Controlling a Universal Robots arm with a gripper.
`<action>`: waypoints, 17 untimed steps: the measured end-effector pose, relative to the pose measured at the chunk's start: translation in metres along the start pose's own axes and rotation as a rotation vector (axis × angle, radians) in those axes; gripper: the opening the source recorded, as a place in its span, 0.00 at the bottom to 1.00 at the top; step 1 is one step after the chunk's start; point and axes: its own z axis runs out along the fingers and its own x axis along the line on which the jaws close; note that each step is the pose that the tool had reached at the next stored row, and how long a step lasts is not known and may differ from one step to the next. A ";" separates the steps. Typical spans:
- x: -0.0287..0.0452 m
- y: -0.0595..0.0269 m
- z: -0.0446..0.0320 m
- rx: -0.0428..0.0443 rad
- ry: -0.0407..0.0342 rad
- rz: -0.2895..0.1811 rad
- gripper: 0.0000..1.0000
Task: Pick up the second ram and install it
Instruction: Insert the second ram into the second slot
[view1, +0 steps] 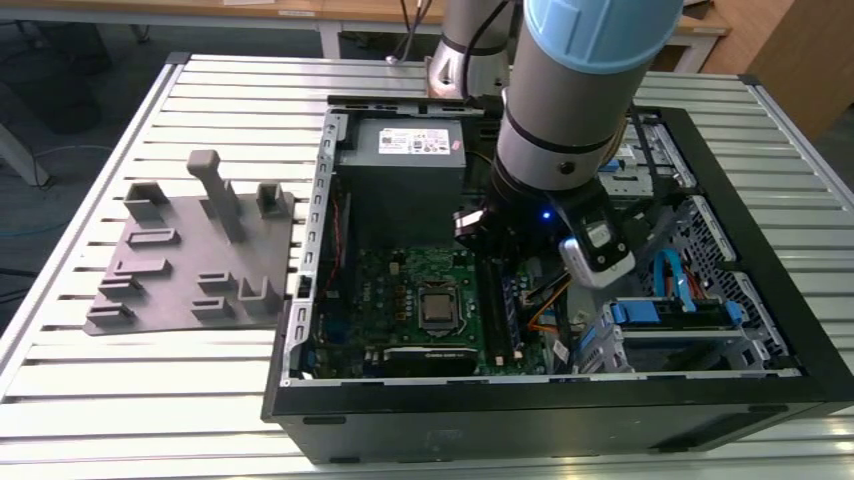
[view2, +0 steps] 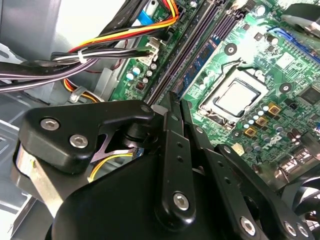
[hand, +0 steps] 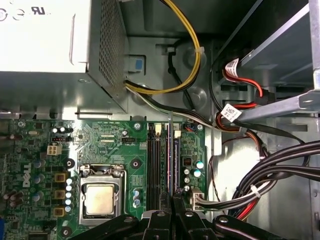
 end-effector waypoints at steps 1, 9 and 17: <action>0.0000 -0.0001 0.0008 0.0000 0.0000 0.000 0.11; 0.0006 -0.0007 0.0072 0.0007 -0.0006 0.005 0.11; 0.0111 -0.0015 0.0130 0.0131 -0.0010 0.008 0.11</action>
